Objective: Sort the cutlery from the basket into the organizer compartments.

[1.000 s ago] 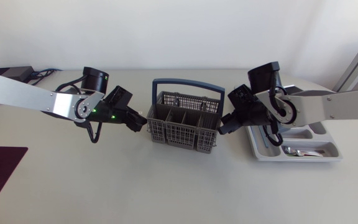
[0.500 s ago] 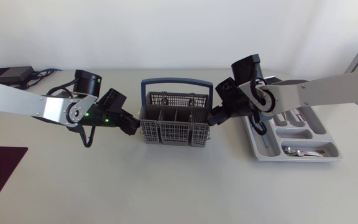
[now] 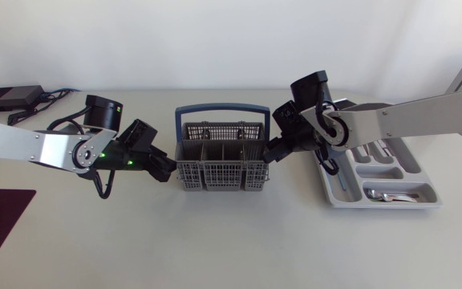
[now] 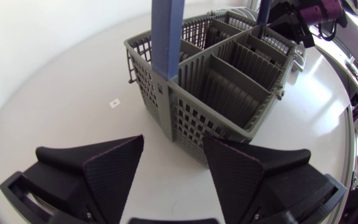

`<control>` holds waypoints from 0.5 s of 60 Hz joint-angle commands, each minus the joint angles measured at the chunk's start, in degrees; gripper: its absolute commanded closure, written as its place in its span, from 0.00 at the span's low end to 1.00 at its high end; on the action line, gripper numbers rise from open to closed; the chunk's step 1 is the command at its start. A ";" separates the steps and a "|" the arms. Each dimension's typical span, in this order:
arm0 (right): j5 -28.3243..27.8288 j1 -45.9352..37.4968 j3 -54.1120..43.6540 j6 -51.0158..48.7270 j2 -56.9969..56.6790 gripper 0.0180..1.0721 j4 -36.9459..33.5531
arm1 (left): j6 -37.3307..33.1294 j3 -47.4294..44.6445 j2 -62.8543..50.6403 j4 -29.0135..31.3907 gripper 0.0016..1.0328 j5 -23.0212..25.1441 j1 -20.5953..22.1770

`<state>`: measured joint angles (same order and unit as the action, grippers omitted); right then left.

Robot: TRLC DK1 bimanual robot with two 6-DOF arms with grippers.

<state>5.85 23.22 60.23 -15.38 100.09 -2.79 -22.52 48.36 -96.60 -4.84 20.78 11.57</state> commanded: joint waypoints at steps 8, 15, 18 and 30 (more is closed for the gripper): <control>0.92 1.12 -1.96 1.31 -0.07 0.38 -0.64 | -1.03 -1.16 1.06 -1.14 0.35 1.64 -1.29; 2.33 -0.11 -3.63 1.05 -1.30 0.33 -0.29 | -1.03 -0.63 1.15 -1.14 0.35 1.64 -2.87; 3.03 -0.81 -4.42 0.87 -2.01 0.30 -0.03 | -1.03 -0.37 1.15 -1.14 0.34 1.64 -3.40; 6.11 -4.06 -8.55 -0.62 -7.02 0.16 1.29 | -0.77 -0.19 3.61 -0.78 0.31 1.29 -4.98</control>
<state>10.87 20.45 54.26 -15.51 96.73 -2.31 -22.57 48.25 -95.68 -5.43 22.00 7.35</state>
